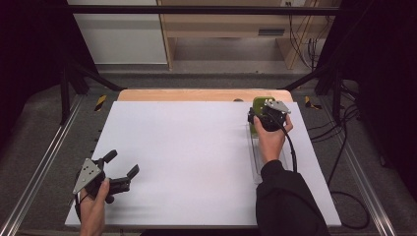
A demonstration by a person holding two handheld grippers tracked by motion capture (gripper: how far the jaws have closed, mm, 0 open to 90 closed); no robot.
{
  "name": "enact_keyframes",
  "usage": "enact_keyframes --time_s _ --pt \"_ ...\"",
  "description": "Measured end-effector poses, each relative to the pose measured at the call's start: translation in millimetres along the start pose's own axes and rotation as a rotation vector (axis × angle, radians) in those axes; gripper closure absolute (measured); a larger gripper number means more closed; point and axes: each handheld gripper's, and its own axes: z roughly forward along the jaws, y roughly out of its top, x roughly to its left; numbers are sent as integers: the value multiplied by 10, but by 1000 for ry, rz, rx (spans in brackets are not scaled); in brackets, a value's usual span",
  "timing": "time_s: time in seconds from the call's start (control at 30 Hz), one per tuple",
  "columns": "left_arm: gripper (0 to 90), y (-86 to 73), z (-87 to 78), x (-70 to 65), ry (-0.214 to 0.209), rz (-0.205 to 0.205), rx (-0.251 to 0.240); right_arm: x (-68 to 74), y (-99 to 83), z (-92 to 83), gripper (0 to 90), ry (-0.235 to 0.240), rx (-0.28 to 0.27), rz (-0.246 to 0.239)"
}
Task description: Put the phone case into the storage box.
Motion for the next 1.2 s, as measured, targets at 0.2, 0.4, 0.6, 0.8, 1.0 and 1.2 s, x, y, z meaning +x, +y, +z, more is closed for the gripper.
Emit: enact_keyframes --time_s 0.2,0.4,0.6,0.8,1.0,1.2 --pt "8 1 -2 1 1 -1 0 -3 -9 13 152 -2 6 -2" --pt "10 0 1 -3 -2 4 5 -2 -18 18 152 0 18 -6" --pt "10 0 -1 -1 -1 3 3 5 -26 23 152 -2 28 -11" --pt "10 0 4 -3 -2 6 5 11 -33 28 151 -1 36 -26" --pt "10 1 2 -3 -2 6 4 11 -35 28 151 -1 42 -27" --pt "10 3 5 -6 -3 6 5 15 -42 27 150 0 48 -37"
